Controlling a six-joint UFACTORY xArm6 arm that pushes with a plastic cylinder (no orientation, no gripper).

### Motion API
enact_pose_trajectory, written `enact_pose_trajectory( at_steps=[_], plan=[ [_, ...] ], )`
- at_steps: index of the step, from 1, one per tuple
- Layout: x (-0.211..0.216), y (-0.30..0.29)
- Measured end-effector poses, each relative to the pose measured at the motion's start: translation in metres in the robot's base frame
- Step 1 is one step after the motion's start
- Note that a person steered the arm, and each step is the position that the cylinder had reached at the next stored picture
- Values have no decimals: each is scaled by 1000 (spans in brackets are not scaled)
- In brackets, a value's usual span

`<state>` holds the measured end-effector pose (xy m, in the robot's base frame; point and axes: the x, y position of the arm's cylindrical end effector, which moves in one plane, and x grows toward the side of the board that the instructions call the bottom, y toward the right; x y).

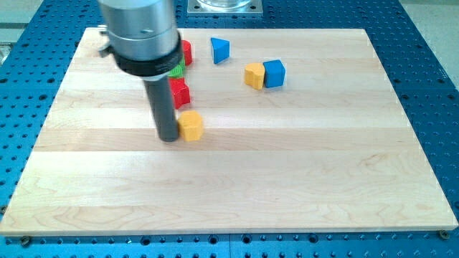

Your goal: Adjust the red star below the green circle

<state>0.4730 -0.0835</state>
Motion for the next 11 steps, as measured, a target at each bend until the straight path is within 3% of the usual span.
enact_pose_trajectory(
  at_steps=[1,4,6,7,8,9,11],
  plan=[
    [0,46],
    [-115,57],
    [-77,22],
    [-69,34],
    [-102,67],
    [-143,52],
    [-167,39]
  ],
)
